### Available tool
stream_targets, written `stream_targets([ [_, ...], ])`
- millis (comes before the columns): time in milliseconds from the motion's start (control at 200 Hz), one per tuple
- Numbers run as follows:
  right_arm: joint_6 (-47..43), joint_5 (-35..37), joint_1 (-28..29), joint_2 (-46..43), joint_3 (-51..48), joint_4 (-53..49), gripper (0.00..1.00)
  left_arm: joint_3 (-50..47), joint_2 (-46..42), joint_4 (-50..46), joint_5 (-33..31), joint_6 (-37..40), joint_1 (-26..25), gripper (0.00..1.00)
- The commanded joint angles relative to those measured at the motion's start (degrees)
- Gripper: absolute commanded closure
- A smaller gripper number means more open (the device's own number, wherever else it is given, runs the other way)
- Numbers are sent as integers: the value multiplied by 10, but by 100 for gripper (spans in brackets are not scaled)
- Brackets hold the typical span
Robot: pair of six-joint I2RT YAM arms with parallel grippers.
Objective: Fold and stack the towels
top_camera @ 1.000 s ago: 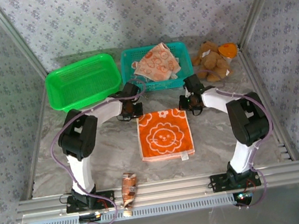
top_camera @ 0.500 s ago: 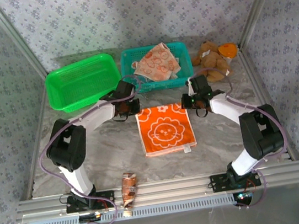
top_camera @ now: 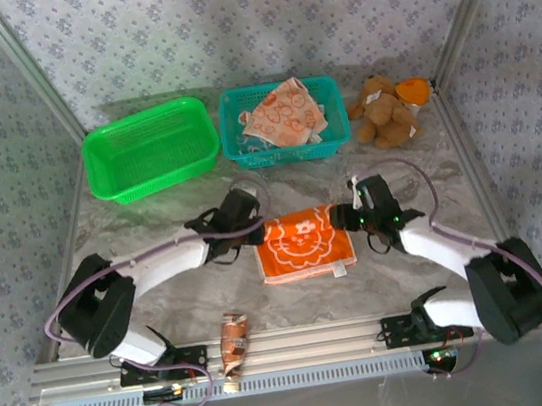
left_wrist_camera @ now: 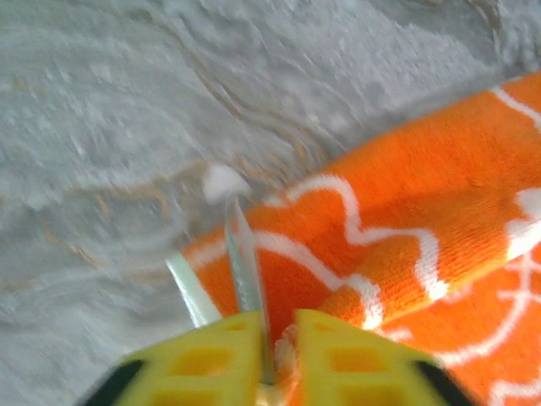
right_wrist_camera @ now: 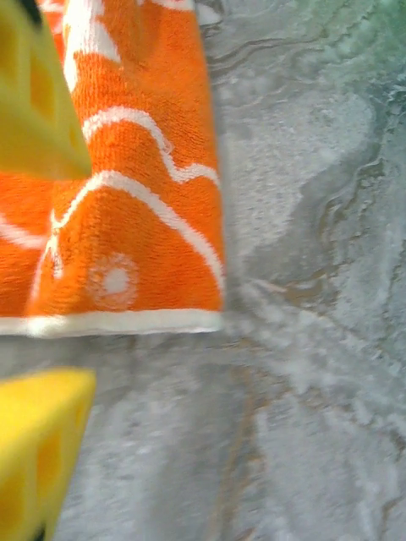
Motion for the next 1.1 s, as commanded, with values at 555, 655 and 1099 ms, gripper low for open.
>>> stream_targets([
  [555, 45, -7, -6, 36, 134, -214, 51, 35, -18, -139, -13, -224, -7, 53],
  [655, 38, -36, -20, 73, 163, -229, 56, 40, -1, -136, 13, -242, 6, 56],
  [1099, 6, -81, -42, 175, 205, -249, 59, 72, 78, -138, 57, -260, 25, 69],
])
